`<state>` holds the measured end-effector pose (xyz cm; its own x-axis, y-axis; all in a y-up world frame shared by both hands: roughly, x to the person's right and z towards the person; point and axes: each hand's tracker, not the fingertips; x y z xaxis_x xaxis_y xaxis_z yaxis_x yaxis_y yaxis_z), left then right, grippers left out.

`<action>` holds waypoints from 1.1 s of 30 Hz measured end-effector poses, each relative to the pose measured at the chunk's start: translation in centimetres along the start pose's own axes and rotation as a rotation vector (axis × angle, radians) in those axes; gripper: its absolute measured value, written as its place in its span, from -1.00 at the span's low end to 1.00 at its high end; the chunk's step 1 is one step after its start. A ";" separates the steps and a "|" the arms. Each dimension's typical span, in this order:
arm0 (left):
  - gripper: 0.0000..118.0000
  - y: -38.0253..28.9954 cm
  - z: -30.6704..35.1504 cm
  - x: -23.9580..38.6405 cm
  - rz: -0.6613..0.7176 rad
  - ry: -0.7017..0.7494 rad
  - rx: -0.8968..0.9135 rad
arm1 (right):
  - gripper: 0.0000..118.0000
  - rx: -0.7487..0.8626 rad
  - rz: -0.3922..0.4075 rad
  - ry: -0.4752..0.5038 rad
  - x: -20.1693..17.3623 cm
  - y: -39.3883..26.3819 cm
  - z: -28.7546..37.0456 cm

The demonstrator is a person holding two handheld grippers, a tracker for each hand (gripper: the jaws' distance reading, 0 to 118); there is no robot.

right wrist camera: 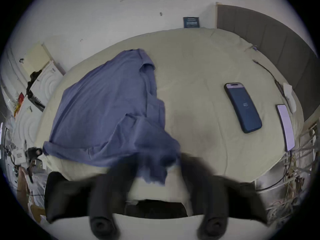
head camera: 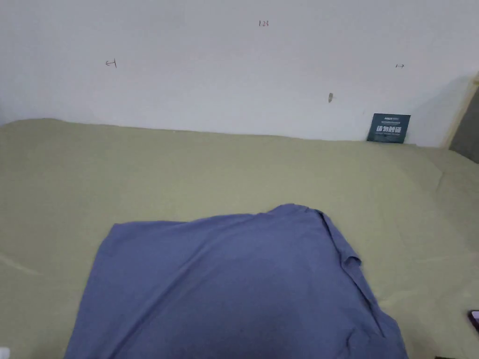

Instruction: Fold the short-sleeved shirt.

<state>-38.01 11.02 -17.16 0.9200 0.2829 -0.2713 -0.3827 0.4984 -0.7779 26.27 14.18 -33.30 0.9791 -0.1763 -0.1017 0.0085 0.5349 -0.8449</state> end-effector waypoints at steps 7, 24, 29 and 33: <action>0.68 -0.5 4.9 3.2 -0.019 0.090 0.052 | 0.83 0.035 0.087 -0.015 -1.7 -0.1 2.4; -0.90 -2.5 3.2 4.7 -0.107 0.183 0.064 | -1.00 -0.056 0.183 0.014 -4.4 -3.9 1.8; 0.84 -0.5 1.7 4.4 -0.053 0.112 0.090 | -1.00 -0.035 0.151 0.013 -3.8 -3.2 2.3; 0.84 0.8 -0.8 4.3 -0.064 0.084 0.085 | -1.00 -0.031 0.128 0.009 -3.2 -2.9 2.6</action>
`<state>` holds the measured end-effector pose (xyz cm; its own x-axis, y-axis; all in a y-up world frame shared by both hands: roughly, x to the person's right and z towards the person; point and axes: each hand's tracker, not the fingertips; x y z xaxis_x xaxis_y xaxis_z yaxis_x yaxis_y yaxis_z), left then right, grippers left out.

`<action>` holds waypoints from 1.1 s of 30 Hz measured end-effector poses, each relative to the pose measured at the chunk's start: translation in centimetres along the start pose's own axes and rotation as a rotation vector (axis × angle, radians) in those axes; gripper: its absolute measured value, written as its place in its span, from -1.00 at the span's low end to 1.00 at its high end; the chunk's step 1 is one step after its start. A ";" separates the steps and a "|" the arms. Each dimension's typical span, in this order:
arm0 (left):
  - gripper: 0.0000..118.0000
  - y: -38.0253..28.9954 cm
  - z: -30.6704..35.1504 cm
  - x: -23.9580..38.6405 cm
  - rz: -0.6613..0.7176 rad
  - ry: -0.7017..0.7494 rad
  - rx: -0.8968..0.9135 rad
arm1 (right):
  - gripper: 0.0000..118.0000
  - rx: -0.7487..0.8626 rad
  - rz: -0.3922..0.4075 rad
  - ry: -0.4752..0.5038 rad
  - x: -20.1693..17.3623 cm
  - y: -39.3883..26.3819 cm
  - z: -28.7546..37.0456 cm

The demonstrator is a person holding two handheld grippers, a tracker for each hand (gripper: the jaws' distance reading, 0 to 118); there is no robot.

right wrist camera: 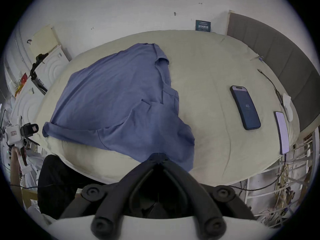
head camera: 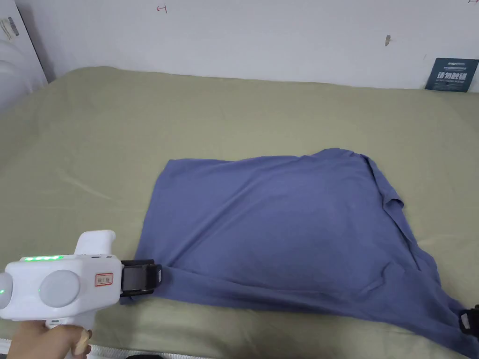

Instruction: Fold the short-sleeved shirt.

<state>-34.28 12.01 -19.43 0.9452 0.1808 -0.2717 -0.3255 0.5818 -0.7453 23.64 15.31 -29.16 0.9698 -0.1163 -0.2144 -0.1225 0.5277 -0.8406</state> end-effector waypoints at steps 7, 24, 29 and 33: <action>-0.89 -0.7 -3.1 0.3 0.008 0.042 -0.043 | -1.00 0.003 -0.023 -0.027 1.3 -0.3 0.5; -0.92 -1.0 -1.3 1.3 0.022 0.005 -0.045 | -0.95 -0.137 0.010 0.011 2.4 -0.5 -5.2; -0.92 -1.2 -0.1 1.3 0.025 -0.006 -0.020 | -0.95 -0.040 0.116 -0.039 0.9 0.3 -3.1; -0.93 -0.3 1.1 0.7 0.044 -0.030 0.033 | -0.95 0.022 0.126 -0.022 0.3 3.0 -1.5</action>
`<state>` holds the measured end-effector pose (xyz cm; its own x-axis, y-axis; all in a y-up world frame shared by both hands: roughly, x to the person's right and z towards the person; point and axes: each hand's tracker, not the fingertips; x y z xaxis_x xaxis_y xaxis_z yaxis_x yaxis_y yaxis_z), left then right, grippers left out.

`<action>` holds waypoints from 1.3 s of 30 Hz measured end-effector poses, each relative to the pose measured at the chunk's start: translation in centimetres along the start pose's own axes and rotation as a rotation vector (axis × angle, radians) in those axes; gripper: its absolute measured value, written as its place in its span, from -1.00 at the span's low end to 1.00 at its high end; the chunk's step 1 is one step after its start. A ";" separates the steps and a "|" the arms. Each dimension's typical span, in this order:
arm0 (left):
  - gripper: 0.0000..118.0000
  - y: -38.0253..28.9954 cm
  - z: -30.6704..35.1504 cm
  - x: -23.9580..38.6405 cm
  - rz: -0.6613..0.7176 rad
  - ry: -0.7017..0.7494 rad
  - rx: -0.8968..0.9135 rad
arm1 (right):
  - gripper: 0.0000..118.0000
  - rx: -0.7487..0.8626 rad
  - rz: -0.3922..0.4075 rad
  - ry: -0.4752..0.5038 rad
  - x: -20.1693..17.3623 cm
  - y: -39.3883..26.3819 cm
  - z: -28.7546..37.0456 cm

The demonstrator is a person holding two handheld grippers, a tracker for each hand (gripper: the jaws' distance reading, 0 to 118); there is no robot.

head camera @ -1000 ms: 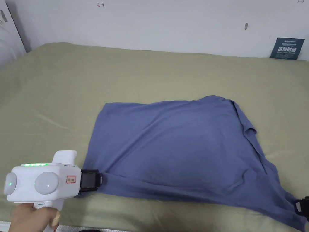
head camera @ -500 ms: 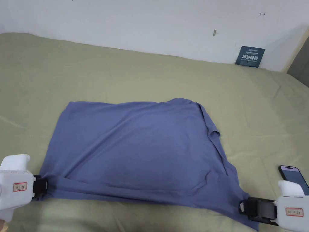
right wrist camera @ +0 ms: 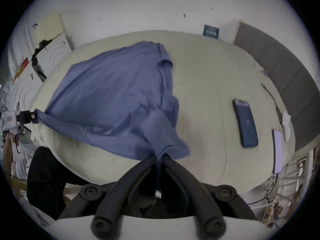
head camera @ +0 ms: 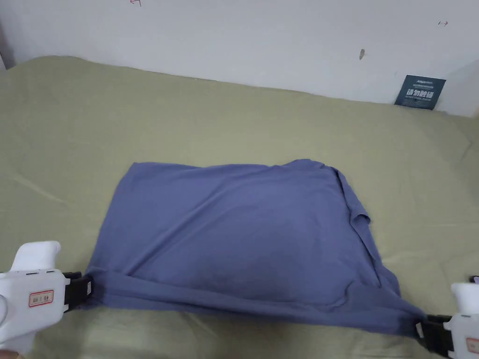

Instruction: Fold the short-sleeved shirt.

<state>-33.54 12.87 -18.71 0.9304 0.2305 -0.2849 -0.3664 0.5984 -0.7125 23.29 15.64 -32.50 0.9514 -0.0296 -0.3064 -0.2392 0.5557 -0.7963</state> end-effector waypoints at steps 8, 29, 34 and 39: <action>-0.93 6.9 -1.6 -0.1 -0.044 -0.008 -0.007 | -0.95 0.049 0.072 0.010 0.5 10.1 -3.8; 0.68 12.2 -5.7 -0.7 -0.039 0.129 -0.063 | 0.71 0.030 -0.068 0.010 1.4 14.5 -9.9; 0.15 8.1 -1.7 0.9 -0.152 0.150 -0.050 | -0.11 -0.086 0.030 0.008 -1.0 10.0 -5.8; -1.00 3.0 -2.0 0.8 -0.095 0.073 -0.082 | -1.00 -0.122 0.024 0.093 -2.7 4.8 -5.7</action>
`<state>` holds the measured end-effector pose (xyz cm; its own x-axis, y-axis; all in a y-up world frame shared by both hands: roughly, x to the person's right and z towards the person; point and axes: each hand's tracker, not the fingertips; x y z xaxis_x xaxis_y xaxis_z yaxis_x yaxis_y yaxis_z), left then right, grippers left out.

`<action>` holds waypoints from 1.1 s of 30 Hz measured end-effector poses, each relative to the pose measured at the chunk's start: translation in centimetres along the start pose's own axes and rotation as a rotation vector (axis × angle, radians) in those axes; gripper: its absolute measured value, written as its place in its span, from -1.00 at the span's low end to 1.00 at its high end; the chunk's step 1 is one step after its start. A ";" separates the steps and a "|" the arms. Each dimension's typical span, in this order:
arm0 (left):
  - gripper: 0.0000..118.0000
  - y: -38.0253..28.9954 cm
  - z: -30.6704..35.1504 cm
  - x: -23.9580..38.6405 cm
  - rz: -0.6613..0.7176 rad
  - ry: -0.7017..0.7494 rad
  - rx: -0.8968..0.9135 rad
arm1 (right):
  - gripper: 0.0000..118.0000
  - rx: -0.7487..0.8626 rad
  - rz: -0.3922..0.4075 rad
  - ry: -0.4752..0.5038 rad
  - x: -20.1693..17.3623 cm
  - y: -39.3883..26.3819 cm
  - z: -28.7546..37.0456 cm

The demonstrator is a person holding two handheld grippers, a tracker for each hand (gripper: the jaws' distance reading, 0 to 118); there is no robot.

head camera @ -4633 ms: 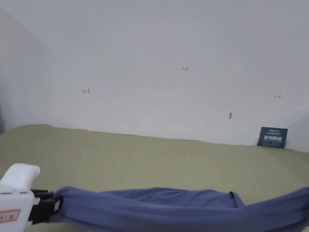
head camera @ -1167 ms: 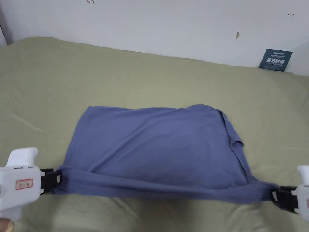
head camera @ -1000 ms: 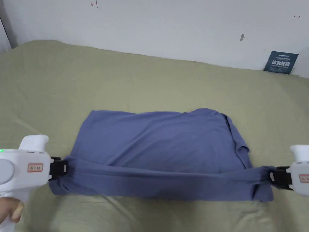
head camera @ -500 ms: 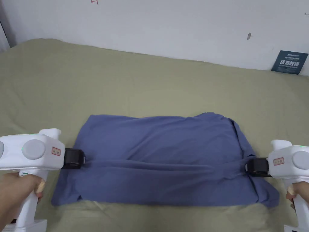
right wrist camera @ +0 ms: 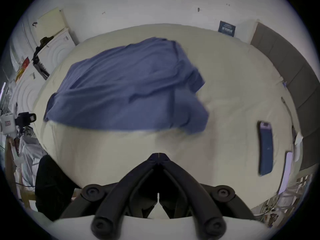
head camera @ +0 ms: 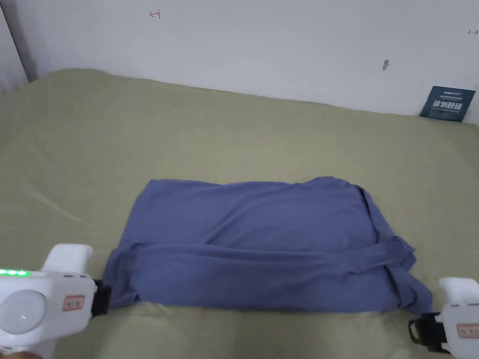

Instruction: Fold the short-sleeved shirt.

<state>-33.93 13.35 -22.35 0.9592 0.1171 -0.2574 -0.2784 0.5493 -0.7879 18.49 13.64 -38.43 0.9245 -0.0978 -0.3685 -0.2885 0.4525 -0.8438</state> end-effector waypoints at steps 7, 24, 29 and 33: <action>-0.85 -1.2 -2.1 -1.2 0.025 -0.008 -0.052 | -1.00 -0.031 0.021 0.024 -0.8 -1.9 -0.9; -0.45 3.0 -7.1 -1.5 0.027 0.097 -0.070 | -0.53 0.048 -0.024 -0.092 2.0 0.9 -1.1; -0.90 3.3 -6.8 -0.5 -0.044 0.026 -0.084 | 0.82 0.022 0.009 -0.095 4.2 4.3 -4.8; -0.90 3.5 -6.5 -1.6 0.045 -0.023 -0.086 | 0.61 0.002 -0.039 -0.124 5.6 6.5 -7.5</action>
<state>-36.80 9.74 -28.35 0.9463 0.1591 -0.2814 -0.3232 0.4704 -0.8211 19.87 9.37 -48.93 0.9589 -0.0050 -0.2838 -0.2510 0.4520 -0.8560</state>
